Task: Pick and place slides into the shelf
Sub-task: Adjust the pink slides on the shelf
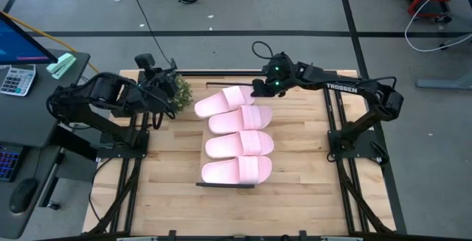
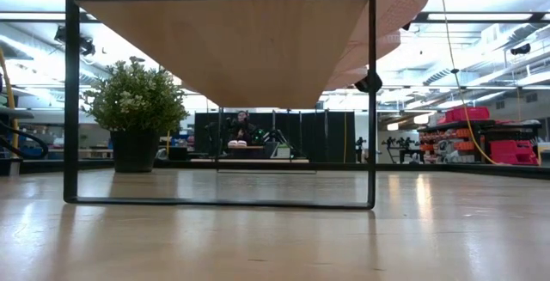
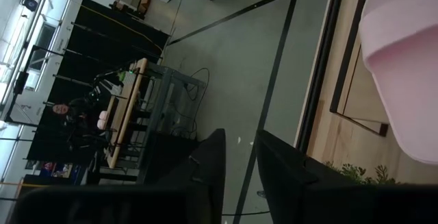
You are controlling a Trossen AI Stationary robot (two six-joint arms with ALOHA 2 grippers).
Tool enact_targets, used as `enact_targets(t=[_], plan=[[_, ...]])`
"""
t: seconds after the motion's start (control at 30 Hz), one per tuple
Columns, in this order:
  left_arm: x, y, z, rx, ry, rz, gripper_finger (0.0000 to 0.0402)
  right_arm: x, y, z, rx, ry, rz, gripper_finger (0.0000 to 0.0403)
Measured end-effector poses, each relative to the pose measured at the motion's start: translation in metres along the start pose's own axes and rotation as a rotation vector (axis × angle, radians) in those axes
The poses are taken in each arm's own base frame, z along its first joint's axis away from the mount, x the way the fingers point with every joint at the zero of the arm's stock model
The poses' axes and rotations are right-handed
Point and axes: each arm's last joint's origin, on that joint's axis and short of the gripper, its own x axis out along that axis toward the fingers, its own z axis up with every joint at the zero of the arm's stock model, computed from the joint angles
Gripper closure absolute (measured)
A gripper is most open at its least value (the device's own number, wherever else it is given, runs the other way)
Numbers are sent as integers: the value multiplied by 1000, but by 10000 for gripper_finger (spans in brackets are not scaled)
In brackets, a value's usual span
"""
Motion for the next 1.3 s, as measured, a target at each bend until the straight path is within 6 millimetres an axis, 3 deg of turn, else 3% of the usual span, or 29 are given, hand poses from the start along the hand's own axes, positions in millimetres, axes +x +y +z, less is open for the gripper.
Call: enact_targets(t=[0.33,0.8,0.93,1.07,1.23,1.3], plan=[[0,0,0,0,0,0,312,-1,-1,-1,-5,10,-16,374],[0,0,0,0,0,0,319,-2,-7,-3,-27,29,-60,294],[0,0,0,0,0,0,313,-2,-8,-2,-26,13,-77,287],[0,0,0,0,0,0,310,-2,-8,-2,-26,5,-83,314],[0,0,0,-1,0,0,318,-3,-8,-2,-30,6,-82,382],[0,0,0,0,0,0,321,-2,-8,-2,-30,6,-82,385]])
